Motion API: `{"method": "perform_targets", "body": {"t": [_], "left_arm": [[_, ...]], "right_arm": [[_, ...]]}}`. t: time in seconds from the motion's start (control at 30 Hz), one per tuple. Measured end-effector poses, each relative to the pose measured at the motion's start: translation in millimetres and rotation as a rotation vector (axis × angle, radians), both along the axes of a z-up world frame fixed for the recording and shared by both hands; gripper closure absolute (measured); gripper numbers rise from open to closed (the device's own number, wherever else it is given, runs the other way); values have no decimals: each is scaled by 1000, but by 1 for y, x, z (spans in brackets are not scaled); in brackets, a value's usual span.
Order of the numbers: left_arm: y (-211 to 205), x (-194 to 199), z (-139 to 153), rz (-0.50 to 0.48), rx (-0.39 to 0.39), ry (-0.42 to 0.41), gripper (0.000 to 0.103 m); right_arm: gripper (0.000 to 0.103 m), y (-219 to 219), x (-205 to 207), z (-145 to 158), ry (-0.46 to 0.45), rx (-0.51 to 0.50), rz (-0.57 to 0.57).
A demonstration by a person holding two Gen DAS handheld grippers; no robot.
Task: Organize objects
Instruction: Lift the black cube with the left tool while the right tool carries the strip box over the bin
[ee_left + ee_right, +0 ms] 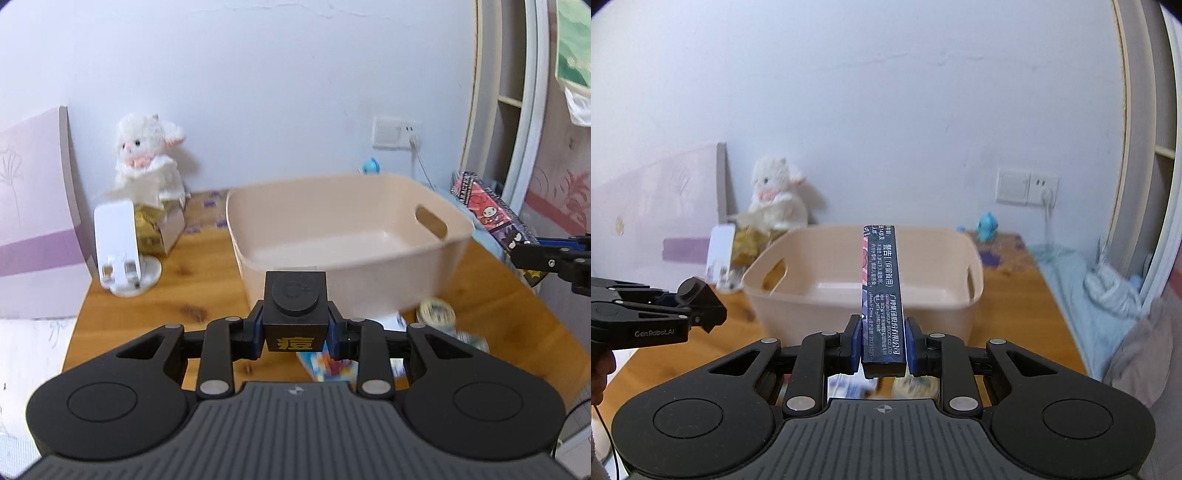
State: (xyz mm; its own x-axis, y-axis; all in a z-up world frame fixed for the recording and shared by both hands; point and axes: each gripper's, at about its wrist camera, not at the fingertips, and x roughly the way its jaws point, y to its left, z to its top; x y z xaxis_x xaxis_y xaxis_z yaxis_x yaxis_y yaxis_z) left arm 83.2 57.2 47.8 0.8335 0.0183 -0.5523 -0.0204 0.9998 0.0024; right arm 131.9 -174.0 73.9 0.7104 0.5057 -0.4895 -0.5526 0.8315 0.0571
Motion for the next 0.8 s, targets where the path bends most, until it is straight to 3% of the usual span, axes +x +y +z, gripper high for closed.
{"method": "perform_targets", "body": {"t": [0.2, 0.37, 0.53, 0.8], "left_arm": [[0, 45, 18, -7, 20, -33, 69], [-5, 88, 16, -6, 31, -6, 69], [-8, 134, -5, 14, 48, 71, 69], [-8, 171, -42, 21, 85, 230, 69]], "right_arm": [[80, 9, 33, 13, -34, 3, -20], [79, 23, 61, 13, -42, -31, -25], [79, 46, 94, 3, -12, -95, -16], [79, 73, 134, -32, 92, -200, -12]]}}
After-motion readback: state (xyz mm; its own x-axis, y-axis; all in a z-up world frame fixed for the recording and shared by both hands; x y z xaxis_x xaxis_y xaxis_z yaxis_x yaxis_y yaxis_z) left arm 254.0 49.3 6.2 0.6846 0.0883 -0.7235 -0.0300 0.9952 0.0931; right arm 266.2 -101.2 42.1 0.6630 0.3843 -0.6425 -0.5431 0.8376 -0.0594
